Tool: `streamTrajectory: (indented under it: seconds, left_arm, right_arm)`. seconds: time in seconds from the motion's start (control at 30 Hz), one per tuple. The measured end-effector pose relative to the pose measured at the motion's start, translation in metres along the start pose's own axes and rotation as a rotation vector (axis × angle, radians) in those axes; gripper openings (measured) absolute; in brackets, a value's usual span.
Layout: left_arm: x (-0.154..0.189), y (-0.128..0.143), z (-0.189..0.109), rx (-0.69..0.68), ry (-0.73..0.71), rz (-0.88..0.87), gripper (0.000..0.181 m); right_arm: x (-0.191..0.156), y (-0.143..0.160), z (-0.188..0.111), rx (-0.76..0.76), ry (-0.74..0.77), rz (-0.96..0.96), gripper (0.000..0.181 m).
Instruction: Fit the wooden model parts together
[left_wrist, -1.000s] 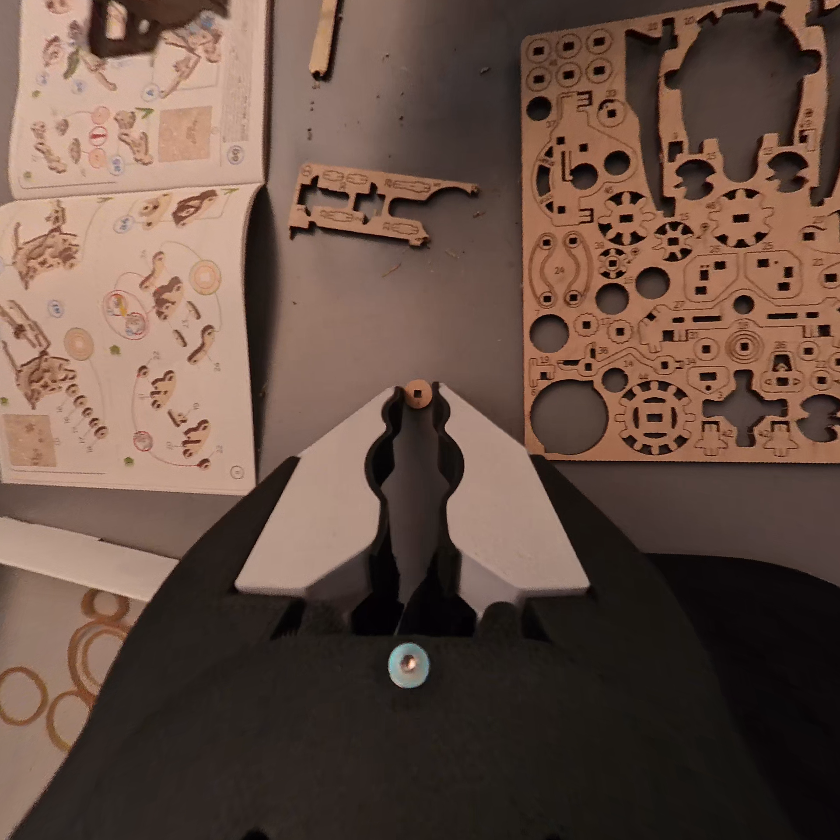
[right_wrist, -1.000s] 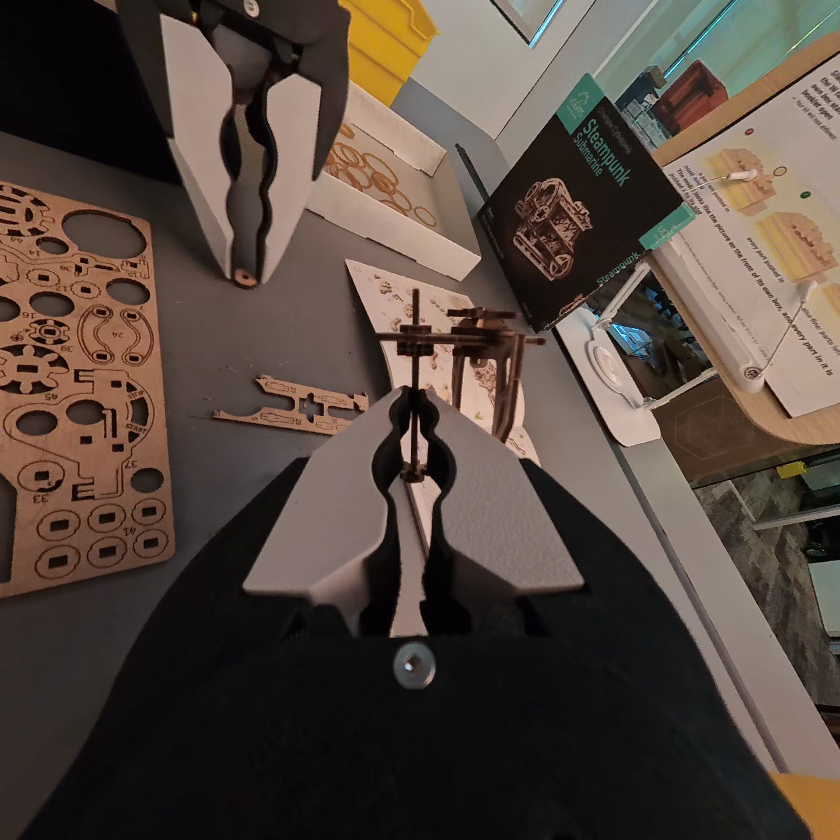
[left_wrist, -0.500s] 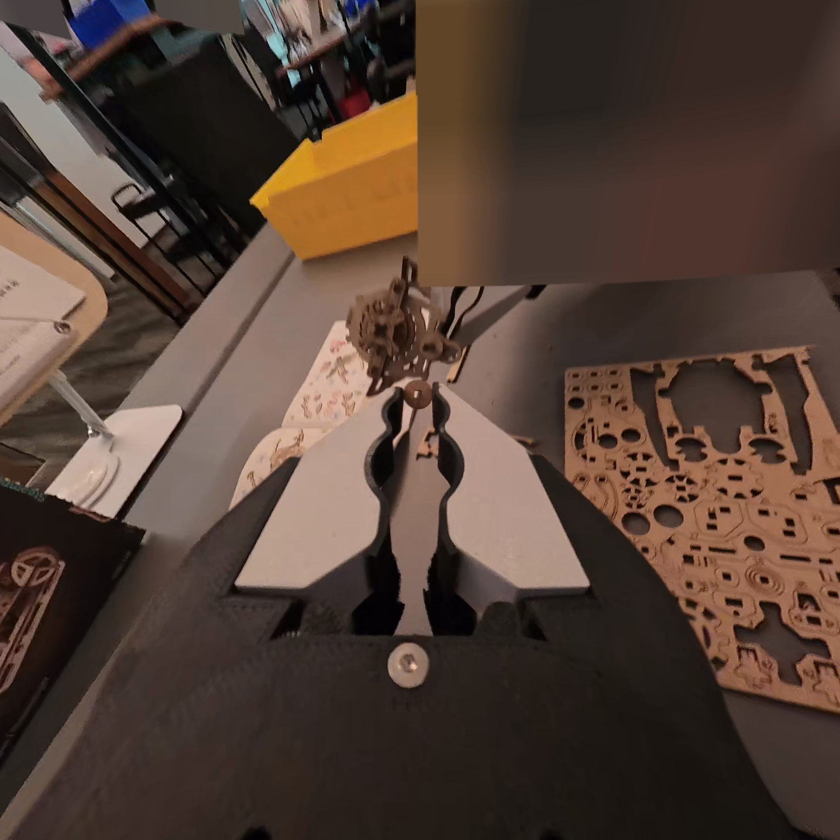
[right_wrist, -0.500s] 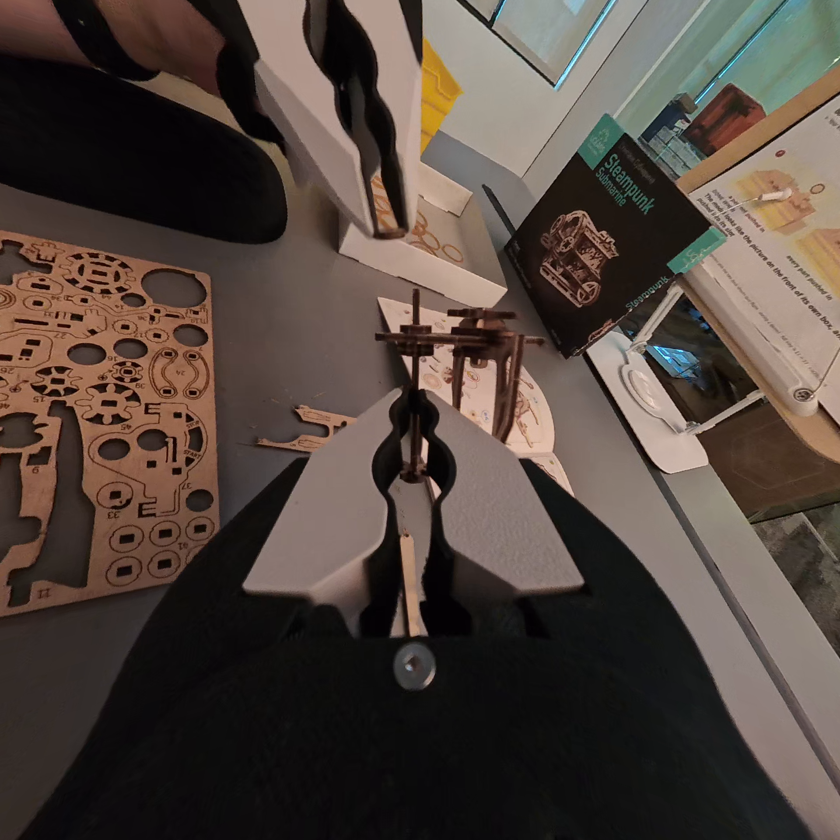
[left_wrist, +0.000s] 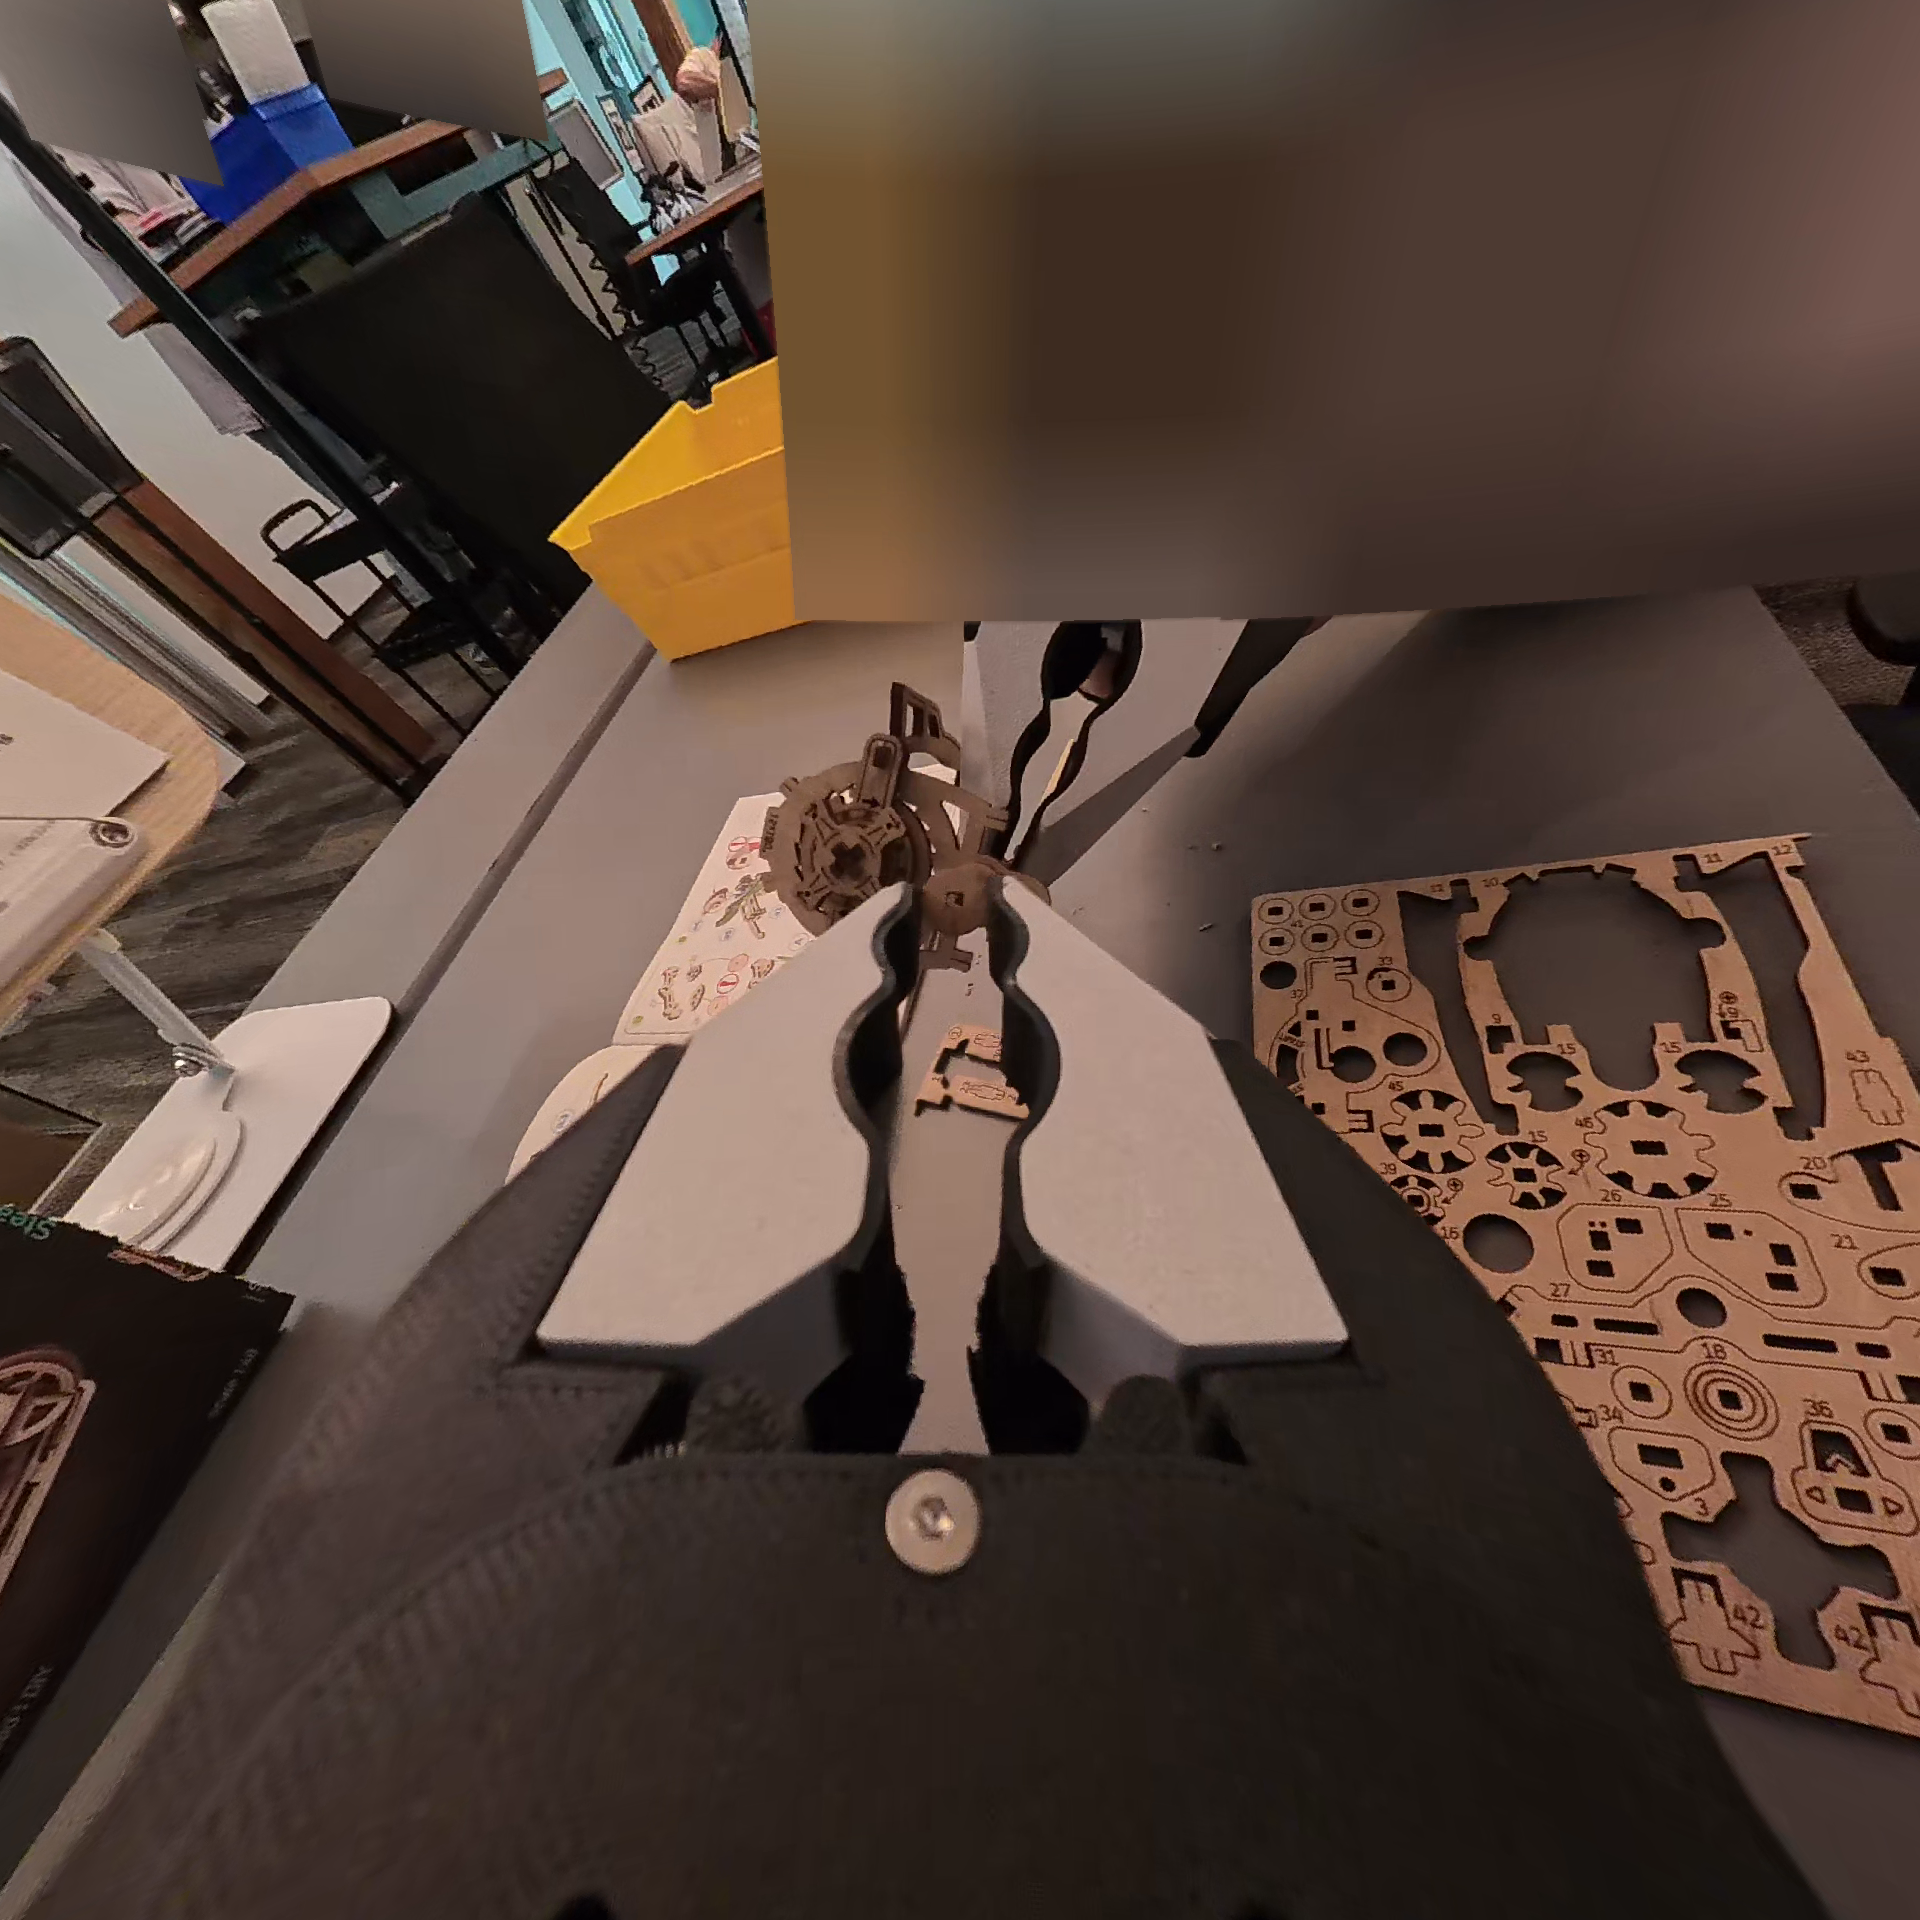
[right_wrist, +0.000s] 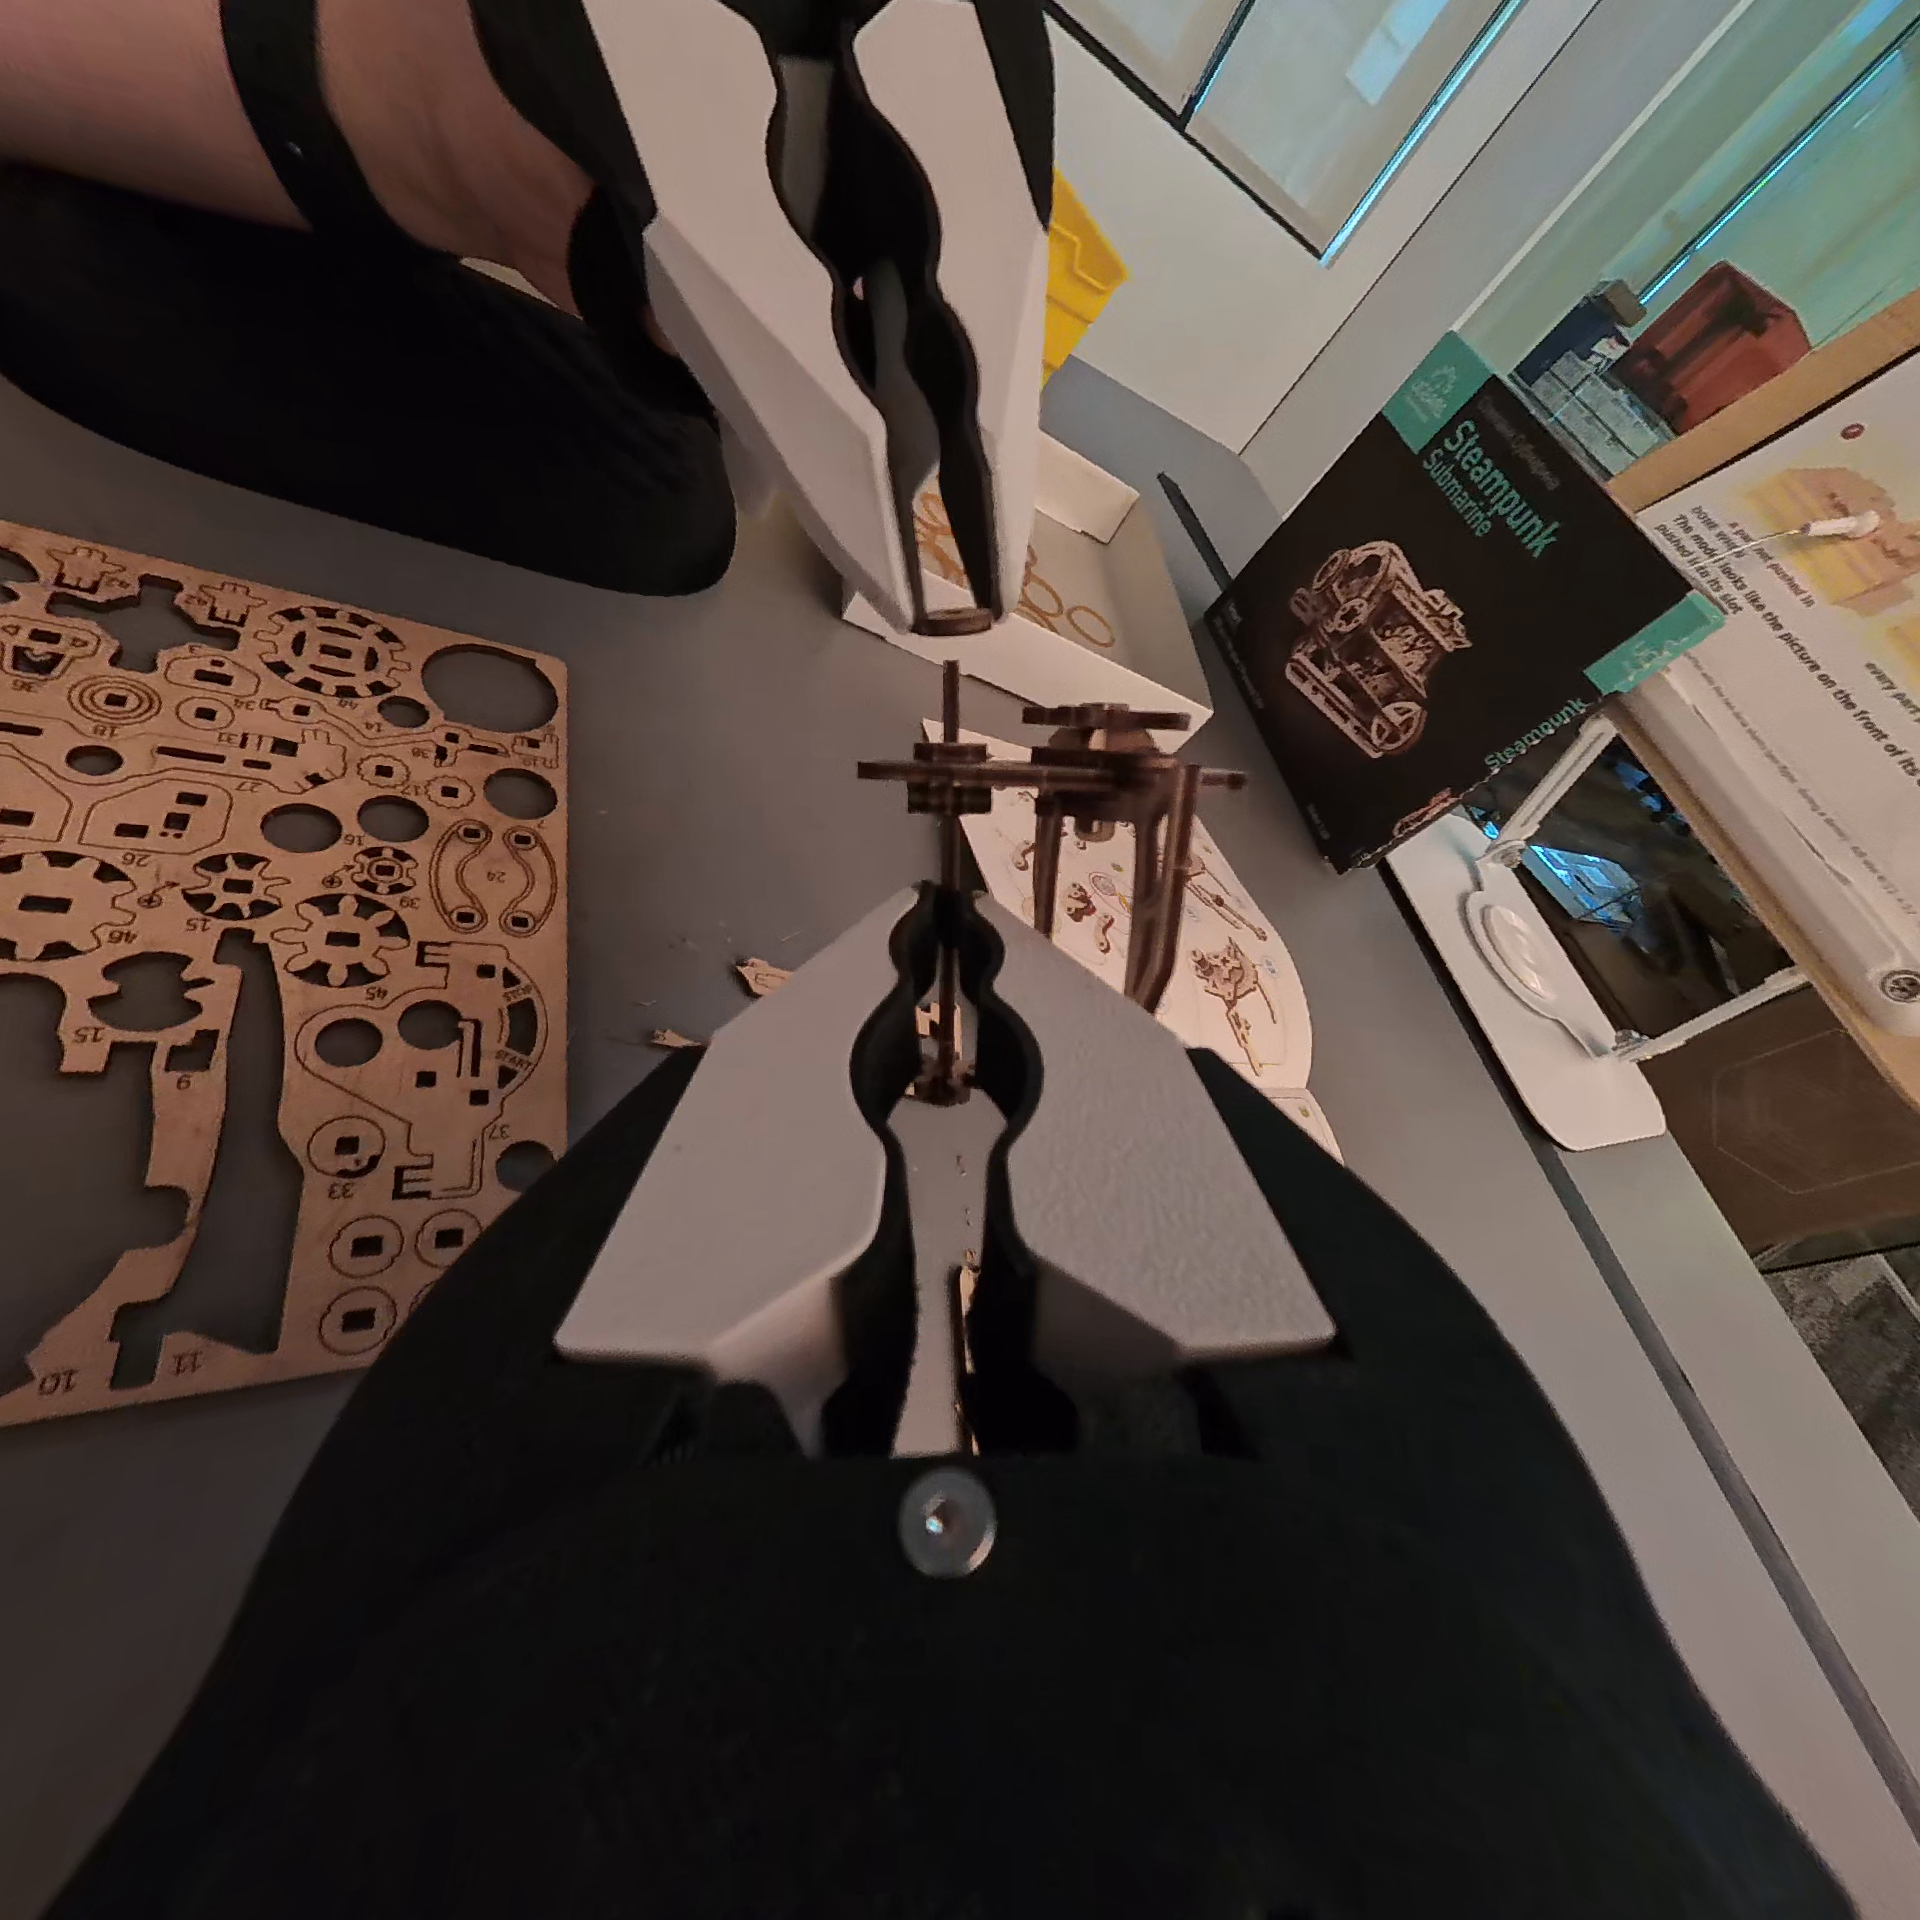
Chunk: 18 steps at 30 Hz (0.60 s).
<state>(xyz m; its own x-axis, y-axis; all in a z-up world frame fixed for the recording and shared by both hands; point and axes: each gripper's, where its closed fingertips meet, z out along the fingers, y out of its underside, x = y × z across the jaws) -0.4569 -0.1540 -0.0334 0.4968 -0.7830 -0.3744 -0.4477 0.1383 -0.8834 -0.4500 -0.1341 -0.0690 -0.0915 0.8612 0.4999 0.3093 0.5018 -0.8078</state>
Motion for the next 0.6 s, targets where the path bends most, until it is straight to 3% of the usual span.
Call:
streamTrajectory:
  seconds: [0.27,0.37,0.5,0.6]
  left_arm:
    - [0.005,0.0,0.0,0.005,0.026,0.013,0.01]
    - [0.008,0.003,0.0,-0.012,0.048,0.023,0.01]
    - [0.016,0.003,0.002,-0.014,0.082,0.036,0.01]
    - [0.021,0.0,0.002,-0.005,0.096,0.06,0.01]
  right_arm:
    - [-0.002,0.001,-0.001,-0.003,-0.021,-0.017,0.0]
    - [-0.005,0.006,-0.002,-0.034,-0.064,-0.024,0.0]
    - [-0.024,0.008,-0.011,-0.04,-0.229,-0.006,0.0]
    - [-0.023,0.016,-0.016,-0.073,-0.247,-0.043,0.0]
